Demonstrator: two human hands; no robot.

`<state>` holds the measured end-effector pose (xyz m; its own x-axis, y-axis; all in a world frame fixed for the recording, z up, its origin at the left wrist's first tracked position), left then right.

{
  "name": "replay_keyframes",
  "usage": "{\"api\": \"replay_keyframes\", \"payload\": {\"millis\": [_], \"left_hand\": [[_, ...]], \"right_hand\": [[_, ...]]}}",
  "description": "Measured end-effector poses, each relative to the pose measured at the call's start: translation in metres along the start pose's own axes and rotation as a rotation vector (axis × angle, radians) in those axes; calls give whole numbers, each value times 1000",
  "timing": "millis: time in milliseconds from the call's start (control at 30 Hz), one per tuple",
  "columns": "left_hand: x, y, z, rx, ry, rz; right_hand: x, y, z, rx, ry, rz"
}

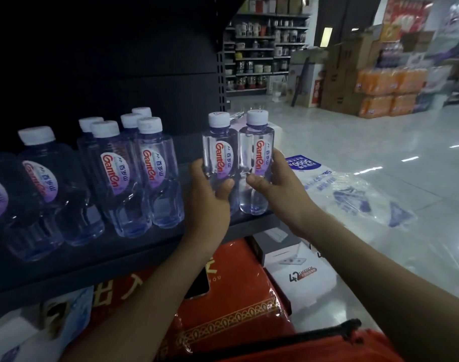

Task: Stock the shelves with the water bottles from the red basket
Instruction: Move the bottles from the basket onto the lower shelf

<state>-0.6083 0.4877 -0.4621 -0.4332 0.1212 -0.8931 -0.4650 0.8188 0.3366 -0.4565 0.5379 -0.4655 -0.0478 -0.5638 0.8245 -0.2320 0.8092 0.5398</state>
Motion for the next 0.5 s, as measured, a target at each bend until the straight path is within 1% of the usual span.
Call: {"api": "replay_keyframes", "payload": {"millis": [33,133,200,333,400,500], "left_hand": [[3,-2,2,12,40,4],[13,-8,8,27,209,25],[15,-10,7,-4,287,41],[16,-5,4,-78,465,-21],[21,1,3,-88,530,-74],[26,11,4,-104,605,-100]], "right_hand": [[-4,-2,-1,12,-62,9],[-13,-14,-6,51,-354,42],[-17,-19,-5,62,-462,63],[-21,-7,7,88,-585,45],[-29,3,15,123,-609,63],[-42,15,25,161,-631,97]]}}
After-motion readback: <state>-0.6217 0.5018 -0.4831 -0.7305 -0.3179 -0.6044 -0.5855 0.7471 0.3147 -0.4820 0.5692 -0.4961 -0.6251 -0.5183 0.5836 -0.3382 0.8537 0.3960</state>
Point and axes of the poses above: each hand's wrist, its own y-axis towards the middle knuckle, its own z-axis out of the palm, x = y × z, the point moved 10 cm from there along y, towards the middle knuckle, and after that the axes turned 12 degrees about -z, right-handed, at the moved point
